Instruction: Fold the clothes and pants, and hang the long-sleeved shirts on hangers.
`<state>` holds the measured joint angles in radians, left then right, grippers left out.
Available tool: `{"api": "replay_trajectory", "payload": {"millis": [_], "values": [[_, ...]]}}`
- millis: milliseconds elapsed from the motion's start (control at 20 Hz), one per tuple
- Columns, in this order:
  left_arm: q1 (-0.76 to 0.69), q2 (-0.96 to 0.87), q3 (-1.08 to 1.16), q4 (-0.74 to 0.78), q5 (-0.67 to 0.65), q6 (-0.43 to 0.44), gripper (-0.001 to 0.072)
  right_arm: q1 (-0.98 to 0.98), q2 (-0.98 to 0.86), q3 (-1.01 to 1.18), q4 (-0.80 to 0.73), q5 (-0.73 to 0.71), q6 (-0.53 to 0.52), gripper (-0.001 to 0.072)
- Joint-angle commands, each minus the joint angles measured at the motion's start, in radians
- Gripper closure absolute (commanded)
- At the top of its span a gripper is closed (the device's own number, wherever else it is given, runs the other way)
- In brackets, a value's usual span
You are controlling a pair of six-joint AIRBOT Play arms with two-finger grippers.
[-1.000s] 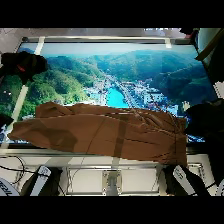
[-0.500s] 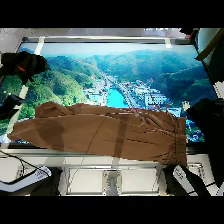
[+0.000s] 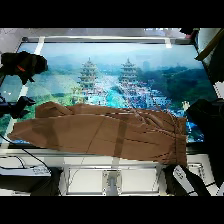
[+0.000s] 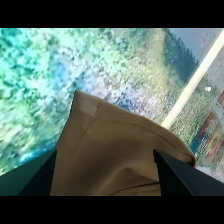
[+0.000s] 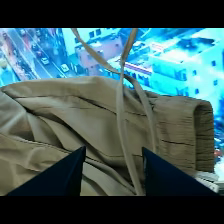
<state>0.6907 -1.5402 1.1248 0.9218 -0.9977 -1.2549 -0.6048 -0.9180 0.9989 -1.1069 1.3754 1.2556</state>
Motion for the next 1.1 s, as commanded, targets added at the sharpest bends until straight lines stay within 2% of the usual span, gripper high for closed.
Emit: {"api": "replay_trajectory", "payload": {"millis": [0,250,400,550,750,800,850,950,1050], "values": [[0.009,-0.095,0.102,0.0,-0.081,0.005,-0.0007,0.001,0.0,0.001,0.049,0.021,0.02,0.0314],[0.009,-0.151,0.118,0.003,-0.114,0.018,-0.0006,0.001,0.0,0.001,0.064,0.021,0.043,0.0314],[0.003,-0.155,0.118,-0.011,-0.114,0.057,-0.0002,0.001,0.0,0.001,0.064,0.022,0.052,0.0314],[-0.002,-0.157,0.118,-0.011,-0.115,0.059,0.0063,0.001,0.0,0.001,0.064,0.022,0.062,0.0314],[-0.031,-0.17,0.118,-0.016,-0.14,0.093,0.0095,0.001,0.0,0.001,0.064,0.021,0.064,0.0315],[-0.039,-0.172,0.118,-0.017,-0.14,0.093,0.0209,0.001,0.0,0.001,0.064,0.022,0.065,0.0315],[-0.043,-0.172,0.118,-0.021,-0.14,0.093,0.0356,0.001,0.0,0.001,0.064,0.024,0.065,0.0316],[-0.045,-0.171,0.125,-0.026,-0.141,0.095,0.0694,0.001,0.0,0.001,0.064,0.027,0.065,0.0316],[-0.039,-0.169,0.146,-0.026,-0.146,0.095,0.0697,0.001,0.0,0.001,0.063,0.027,0.065,0.0316]]}}
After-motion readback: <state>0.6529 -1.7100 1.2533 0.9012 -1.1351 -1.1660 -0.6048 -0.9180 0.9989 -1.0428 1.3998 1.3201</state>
